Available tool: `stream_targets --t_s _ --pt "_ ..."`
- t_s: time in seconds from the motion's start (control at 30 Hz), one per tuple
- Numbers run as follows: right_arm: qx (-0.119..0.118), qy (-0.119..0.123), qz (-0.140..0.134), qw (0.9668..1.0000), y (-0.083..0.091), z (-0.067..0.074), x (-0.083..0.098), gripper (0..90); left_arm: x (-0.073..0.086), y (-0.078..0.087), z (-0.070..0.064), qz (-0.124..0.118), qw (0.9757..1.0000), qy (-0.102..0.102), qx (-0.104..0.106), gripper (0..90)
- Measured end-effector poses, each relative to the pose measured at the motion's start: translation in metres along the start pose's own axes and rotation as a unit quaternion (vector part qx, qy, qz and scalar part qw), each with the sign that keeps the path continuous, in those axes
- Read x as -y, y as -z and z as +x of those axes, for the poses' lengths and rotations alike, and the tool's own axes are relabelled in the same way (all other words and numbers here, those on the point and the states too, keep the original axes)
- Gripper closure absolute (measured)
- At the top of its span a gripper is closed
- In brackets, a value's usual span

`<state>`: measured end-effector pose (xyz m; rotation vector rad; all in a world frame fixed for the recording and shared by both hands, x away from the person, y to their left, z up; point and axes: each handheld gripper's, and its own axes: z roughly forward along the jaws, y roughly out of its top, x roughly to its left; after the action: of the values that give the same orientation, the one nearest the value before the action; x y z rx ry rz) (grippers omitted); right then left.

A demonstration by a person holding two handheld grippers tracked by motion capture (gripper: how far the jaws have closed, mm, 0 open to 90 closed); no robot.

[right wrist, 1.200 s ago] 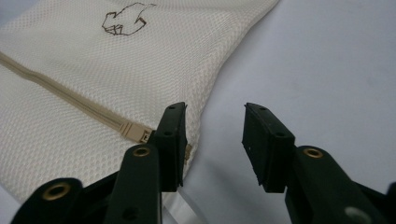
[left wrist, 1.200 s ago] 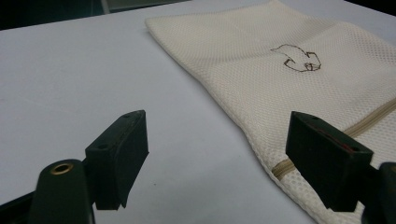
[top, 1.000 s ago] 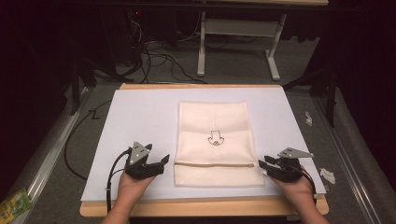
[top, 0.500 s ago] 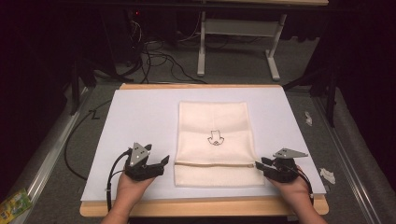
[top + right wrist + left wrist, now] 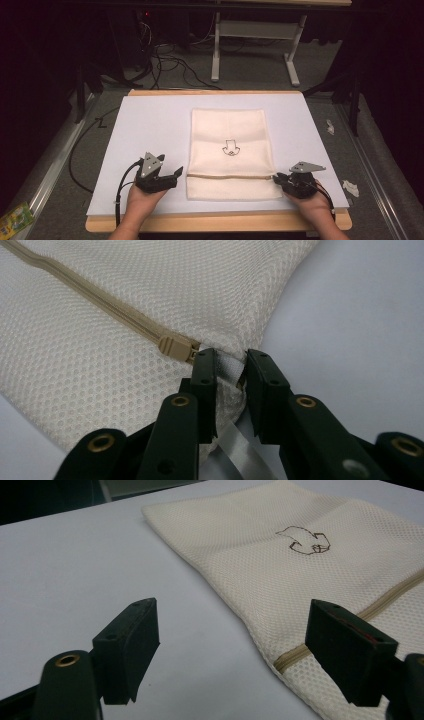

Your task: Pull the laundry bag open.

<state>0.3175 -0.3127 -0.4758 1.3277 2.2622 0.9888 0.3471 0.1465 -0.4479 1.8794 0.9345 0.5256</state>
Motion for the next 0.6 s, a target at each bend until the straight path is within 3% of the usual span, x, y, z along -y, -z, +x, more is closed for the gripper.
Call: stream_targets --t_s 0.2,0.33,0.6 --pt "-0.010 0.001 -0.003 0.9999 -0.001 -0.002 0.000 83.1 -0.002 0.004 -0.001 -0.007 0.9999 0.007 -0.007 24.8" --pt "-0.010 0.005 -0.013 0.9999 0.002 0.000 -0.002 84.7 -0.005 0.003 -0.009 -0.008 0.9998 -0.011 -0.016 26.2" --pt "-0.024 0.011 -0.041 0.9988 0.011 -0.002 -0.006 85.0 -0.008 -0.005 -0.021 0.001 0.9999 -0.011 -0.007 28.2"
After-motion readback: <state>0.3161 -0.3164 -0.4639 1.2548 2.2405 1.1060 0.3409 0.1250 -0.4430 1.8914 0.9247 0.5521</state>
